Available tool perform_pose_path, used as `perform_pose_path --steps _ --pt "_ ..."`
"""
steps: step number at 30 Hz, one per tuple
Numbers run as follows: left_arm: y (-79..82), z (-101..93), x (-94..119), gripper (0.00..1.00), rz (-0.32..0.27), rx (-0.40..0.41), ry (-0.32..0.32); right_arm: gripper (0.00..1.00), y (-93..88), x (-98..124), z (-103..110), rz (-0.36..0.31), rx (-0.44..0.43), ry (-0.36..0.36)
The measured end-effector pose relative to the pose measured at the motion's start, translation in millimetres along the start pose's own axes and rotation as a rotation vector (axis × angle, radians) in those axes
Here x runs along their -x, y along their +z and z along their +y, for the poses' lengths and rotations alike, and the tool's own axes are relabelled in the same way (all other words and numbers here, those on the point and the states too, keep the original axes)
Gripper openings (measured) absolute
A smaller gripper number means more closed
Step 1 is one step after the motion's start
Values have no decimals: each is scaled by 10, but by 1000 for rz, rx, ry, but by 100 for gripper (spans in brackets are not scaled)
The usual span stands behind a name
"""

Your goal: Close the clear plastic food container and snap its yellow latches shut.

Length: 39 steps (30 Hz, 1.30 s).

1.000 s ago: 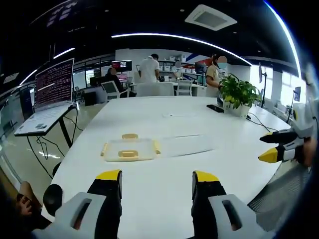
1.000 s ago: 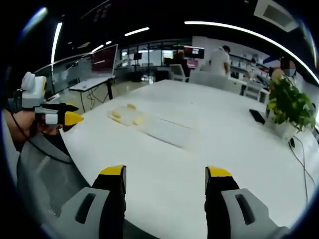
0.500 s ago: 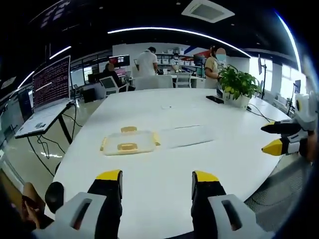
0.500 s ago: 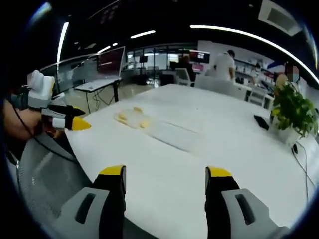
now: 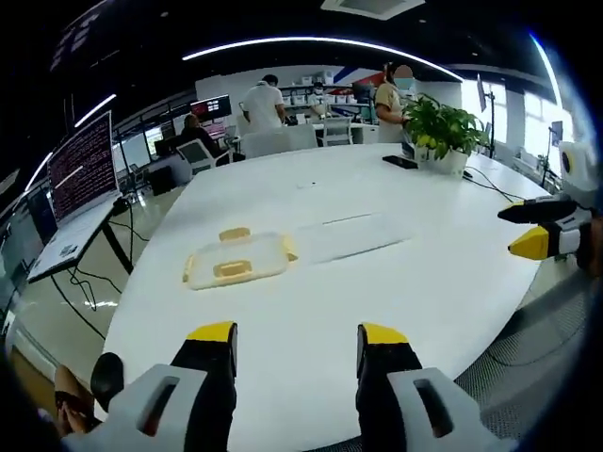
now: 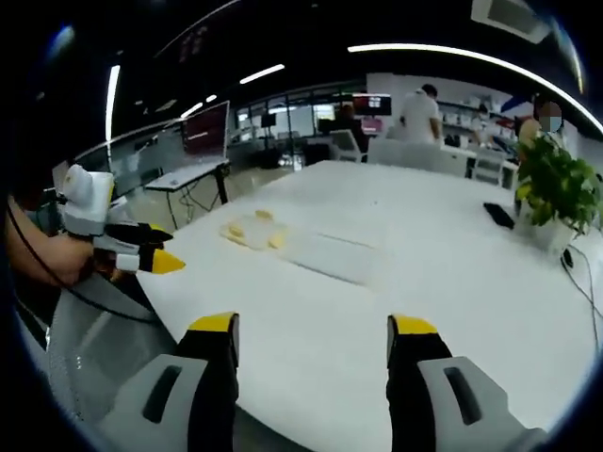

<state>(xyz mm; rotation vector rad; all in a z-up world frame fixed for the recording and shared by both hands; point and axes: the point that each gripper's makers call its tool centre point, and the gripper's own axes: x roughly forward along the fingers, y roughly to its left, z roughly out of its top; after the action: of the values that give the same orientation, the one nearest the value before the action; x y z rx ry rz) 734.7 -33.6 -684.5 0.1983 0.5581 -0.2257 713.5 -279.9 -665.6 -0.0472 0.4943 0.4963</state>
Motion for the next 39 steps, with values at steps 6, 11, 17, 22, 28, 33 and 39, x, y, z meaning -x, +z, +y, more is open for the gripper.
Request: perform_pose_path --steps 6,11,17,22,28,33,39 --pt "127 -33 78 44 -73 24 -31 60 -131 -66 -3 56 -75 31" --pt "142 -192 59 44 -70 32 -123 61 -195 -74 -203 92 -94 -72" --pt "92 -201 45 45 -45 60 -156 61 -236 -85 -163 143 45 -110" --pt "129 -284 6 45 -51 23 -191 61 -226 -122 -142 157 86 -103" --pt "114 -221 16 45 -47 45 -175 61 -273 -138 -100 181 105 -84" --pt "83 -242 25 46 -39 32 -175 61 -284 -136 -42 179 116 -63" --pt "107 -236 26 46 -43 27 -176 61 -217 -142 57 155 152 -21"
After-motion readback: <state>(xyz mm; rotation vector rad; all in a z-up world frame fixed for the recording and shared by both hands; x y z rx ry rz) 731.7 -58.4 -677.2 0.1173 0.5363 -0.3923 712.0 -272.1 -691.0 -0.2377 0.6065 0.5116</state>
